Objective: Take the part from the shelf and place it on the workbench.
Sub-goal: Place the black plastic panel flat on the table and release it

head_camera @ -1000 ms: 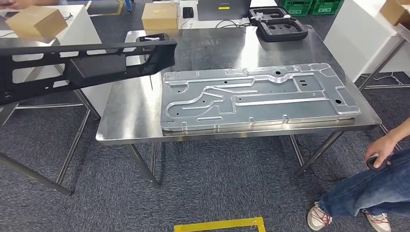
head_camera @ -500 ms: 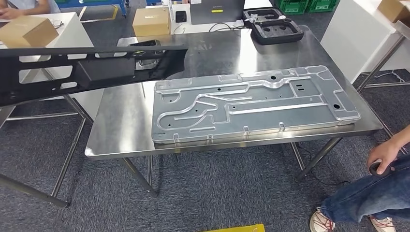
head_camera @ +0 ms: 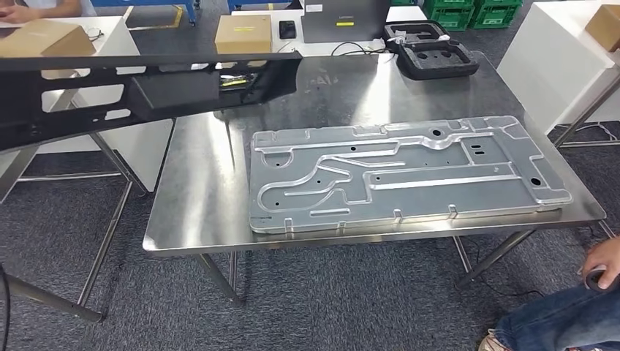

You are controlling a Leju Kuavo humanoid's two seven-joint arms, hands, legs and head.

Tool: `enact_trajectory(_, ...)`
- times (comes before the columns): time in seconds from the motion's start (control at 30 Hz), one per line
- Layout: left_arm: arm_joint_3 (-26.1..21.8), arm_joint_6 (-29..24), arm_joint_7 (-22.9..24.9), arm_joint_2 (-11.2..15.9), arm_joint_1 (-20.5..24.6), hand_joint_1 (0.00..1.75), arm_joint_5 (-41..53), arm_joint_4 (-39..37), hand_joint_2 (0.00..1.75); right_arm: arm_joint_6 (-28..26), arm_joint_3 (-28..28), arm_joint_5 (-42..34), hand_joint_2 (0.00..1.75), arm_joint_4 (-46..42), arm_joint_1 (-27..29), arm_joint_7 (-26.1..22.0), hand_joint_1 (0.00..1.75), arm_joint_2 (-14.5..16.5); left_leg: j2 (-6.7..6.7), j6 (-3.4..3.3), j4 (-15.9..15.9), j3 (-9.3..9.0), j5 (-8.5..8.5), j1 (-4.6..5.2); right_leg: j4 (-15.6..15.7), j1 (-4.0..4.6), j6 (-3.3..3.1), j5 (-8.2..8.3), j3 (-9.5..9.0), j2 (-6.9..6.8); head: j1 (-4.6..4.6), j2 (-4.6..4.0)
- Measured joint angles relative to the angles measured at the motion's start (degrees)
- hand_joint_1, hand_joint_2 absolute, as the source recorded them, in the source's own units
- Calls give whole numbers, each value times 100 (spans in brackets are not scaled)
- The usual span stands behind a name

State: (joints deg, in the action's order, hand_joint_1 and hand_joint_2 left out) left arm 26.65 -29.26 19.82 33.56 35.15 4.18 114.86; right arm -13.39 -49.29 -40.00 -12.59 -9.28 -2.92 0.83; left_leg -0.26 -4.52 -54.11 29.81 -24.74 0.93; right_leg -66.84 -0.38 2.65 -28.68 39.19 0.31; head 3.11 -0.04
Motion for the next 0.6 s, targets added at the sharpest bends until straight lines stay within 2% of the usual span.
enact_trajectory(0.03,20,4,0,-18,24,175,0,-1,175,1,0,1,0,1,0,2,0,-4,-4,5,0,-55,-47,8,460,23,-46,297,-144,1,-1,0)
enact_trajectory(0.07,42,12,0,-37,52,175,-1,-1,175,1,0,3,0,1,1,5,0,-9,-9,19,1,-108,-92,18,835,45,-84,477,-274,3,2,0)
enact_trajectory(0.1,64,20,0,-55,85,175,-3,-2,175,2,-1,9,0,2,-6,10,0,-15,-13,45,8,-140,-136,25,1073,69,-118,567,-364,5,4,0)
enact_trajectory(0.13,90,30,0,-72,112,175,-5,-2,175,2,-1,16,0,2,-13,14,0,-19,-15,76,-7,-166,-152,26,1199,79,-156,593,-412,10,3,0)
enact_trajectory(0.2,142,53,0,-99,159,175,-10,-3,175,3,-3,26,0,1,-34,21,0,-11,-17,145,-48,-208,-178,30,1251,69,-212,570,-508,16,-2,0)
enact_trajectory(0.27,186,91,-2,-118,212,175,-7,-8,175,4,-4,26,0,0,-41,21,0,3,-11,212,-281,-152,-262,12,1288,33,-260,570,-632,15,6,0)
enact_trajectory(0.3,208,107,-4,-123,243,175,-5,-10,175,4,-4,27,0,-1,-45,20,0,10,-7,255,-557,-2,-356,-13,1292,17,-271,548,-679,16,13,0)
enact_trajectory(0.37,262,130,-8,-142,286,175,-4,-21,175,5,-4,29,0,0,-49,22,0,10,-4,347,-1317,489,-620,-76,1293,4,-276,477,-740,23,24,0)
enact_trajectory(0.4,294,144,-9,-156,289,175,-4,-30,175,8,-5,31,0,0,-50,24,0,12,-3,382,-1598,726,-735,-106,1292,-5,-265,434,-776,29,25,0)
enact_trajectory(0.43,328,166,-9,-171,289,175,-2,-41,175,13,-9,35,0,0,-48,29,0,14,-1,408,-1696,880,-780,-130,1291,-14,-250,387,-824,36,25,0)
enact_trajectory(0.47,366,193,-9,-188,297,175,4,-55,175,19,-15,40,0,0,-47,37,0,17,0,421,-1585,931,-710,-148,1291,-25,-232,336,-887,42,26,0)
enact_trajectory(0.5,404,224,-10,-206,315,175,16,-70,175,28,-23,45,0,0,-47,47,0,21,2,428,-1280,887,-507,-159,1291,-34,-212,279,-964,45,26,0)
enact_trajectory(0.57,479,279,-23,-248,372,175,55,-111,175,47,-37,64,0,0,-49,70,0,29,14,398,-472,699,95,-151,1297,-42,-163,165,-1104,48,27,0)
enact_trajectory(0.6,519,298,-30,-274,403,175,74,-134,175,56,-42,75,0,-1,-57,79,0,39,17,362,-193,618,300,-131,1305,-40,-131,115,-1148,48,27,0)
